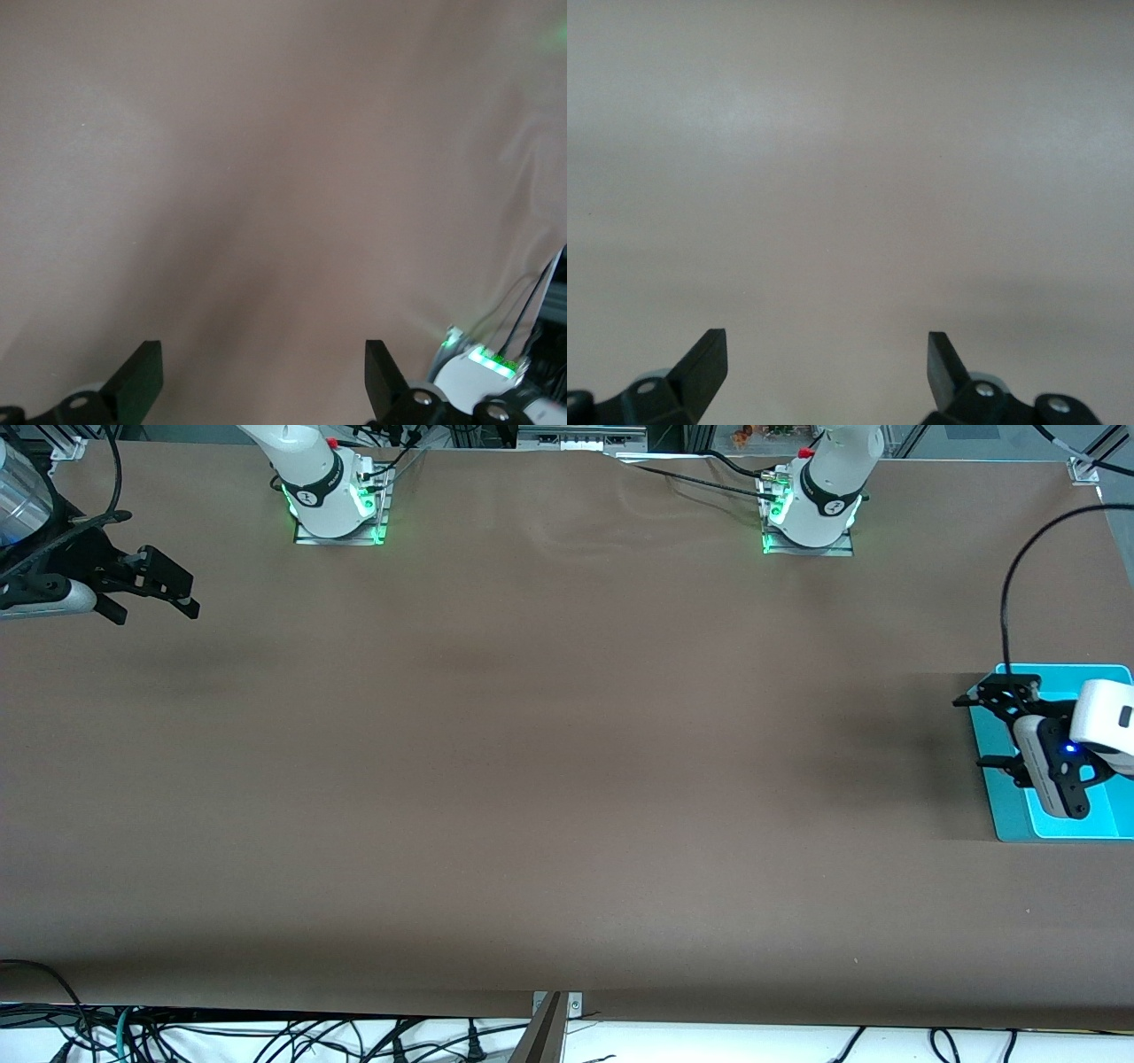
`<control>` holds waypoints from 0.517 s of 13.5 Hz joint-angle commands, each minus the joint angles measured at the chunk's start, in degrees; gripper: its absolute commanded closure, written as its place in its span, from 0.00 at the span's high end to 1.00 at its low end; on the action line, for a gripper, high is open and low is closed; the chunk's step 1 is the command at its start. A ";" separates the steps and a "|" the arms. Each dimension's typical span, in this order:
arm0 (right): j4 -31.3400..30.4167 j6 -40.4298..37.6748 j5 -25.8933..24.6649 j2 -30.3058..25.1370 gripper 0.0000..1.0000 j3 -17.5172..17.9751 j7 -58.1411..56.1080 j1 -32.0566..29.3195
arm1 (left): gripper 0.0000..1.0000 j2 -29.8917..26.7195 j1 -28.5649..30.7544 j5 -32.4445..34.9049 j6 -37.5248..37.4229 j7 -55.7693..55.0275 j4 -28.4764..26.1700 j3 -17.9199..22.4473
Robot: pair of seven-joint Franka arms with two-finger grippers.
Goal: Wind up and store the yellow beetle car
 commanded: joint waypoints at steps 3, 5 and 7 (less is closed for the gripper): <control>-1.12 -0.53 0.52 -1.55 1.00 -0.47 -2.18 0.47 | 1.00 -10.14 -6.55 -0.80 -0.45 -21.51 -6.63 2.56; -1.12 -0.53 0.52 -1.55 1.00 -0.47 -2.18 0.47 | 1.00 -14.98 -12.78 -0.80 0.69 -28.39 -10.94 7.83; -1.21 -0.53 0.52 -1.55 1.00 -0.39 -2.10 0.47 | 1.00 -20.34 -16.85 -0.97 4.98 -32.44 -17.60 11.79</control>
